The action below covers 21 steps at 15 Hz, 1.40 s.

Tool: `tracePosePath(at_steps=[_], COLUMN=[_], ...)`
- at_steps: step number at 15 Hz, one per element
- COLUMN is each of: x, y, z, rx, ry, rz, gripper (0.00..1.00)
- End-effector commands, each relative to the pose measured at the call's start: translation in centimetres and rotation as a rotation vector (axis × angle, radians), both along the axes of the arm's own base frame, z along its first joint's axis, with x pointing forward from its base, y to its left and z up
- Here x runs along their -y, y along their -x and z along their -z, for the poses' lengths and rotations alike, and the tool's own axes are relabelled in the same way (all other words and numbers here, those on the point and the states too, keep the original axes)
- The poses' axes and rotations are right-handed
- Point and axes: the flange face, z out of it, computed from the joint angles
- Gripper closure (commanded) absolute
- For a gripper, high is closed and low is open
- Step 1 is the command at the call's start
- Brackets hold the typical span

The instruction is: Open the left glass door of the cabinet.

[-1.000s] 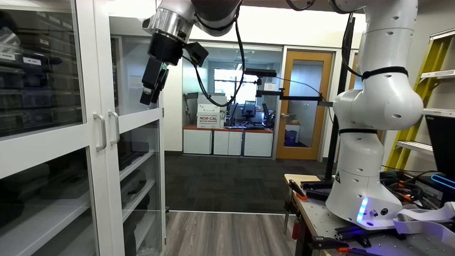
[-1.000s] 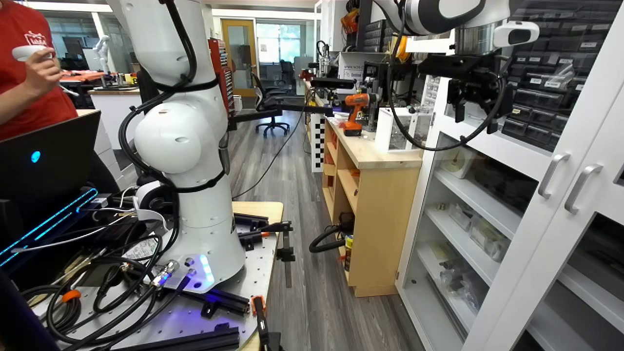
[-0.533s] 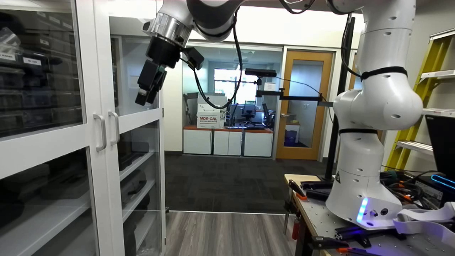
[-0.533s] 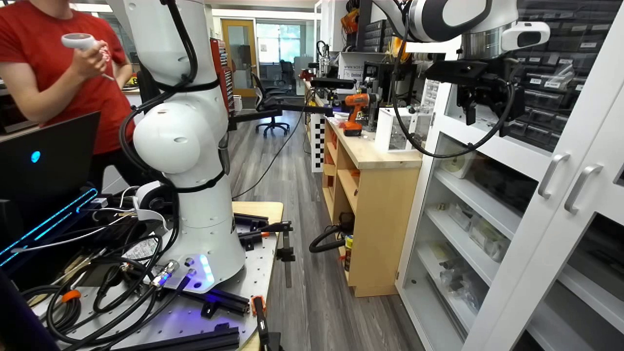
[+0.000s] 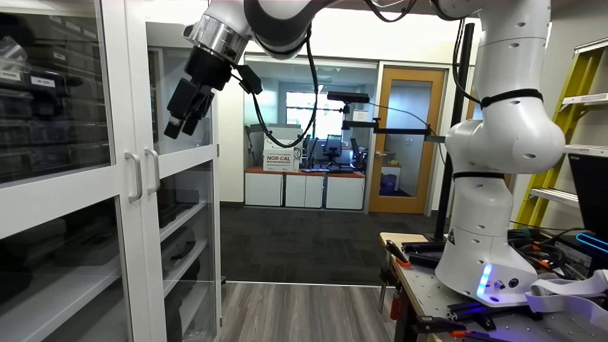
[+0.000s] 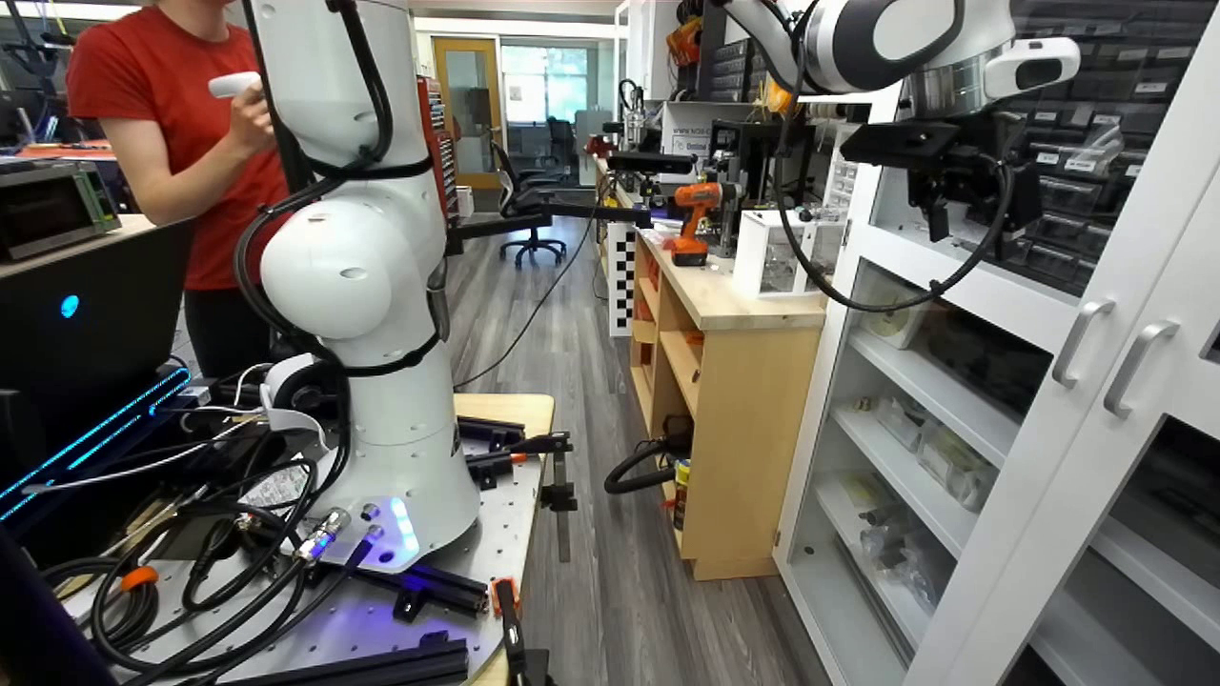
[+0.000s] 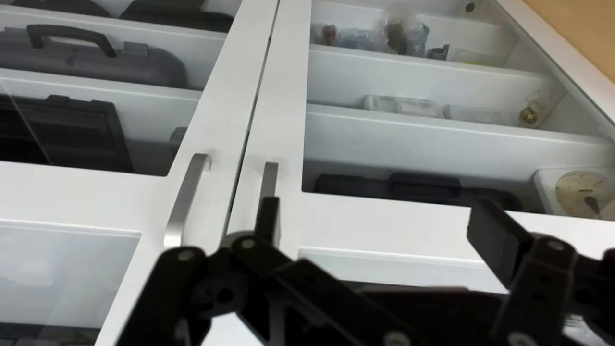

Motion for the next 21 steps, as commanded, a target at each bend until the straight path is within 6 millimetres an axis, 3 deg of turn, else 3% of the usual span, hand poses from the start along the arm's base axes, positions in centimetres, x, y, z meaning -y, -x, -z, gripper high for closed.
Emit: tracePosePath(at_steps=[1, 8, 15, 21], x=[-0.5, -0.1, 1.3, 1.4], y=[-2.3, -3.5, -4.6, -6.4], z=[0.5, 1.9, 4.1, 5.9], rx=[0.093, 0.108, 0.108, 0.124], ry=[0.037, 0.074, 0.053, 0.041], rz=[0.063, 0.184, 0.192, 0.167], gripper=[0.0, 0.0, 0.0, 0.0])
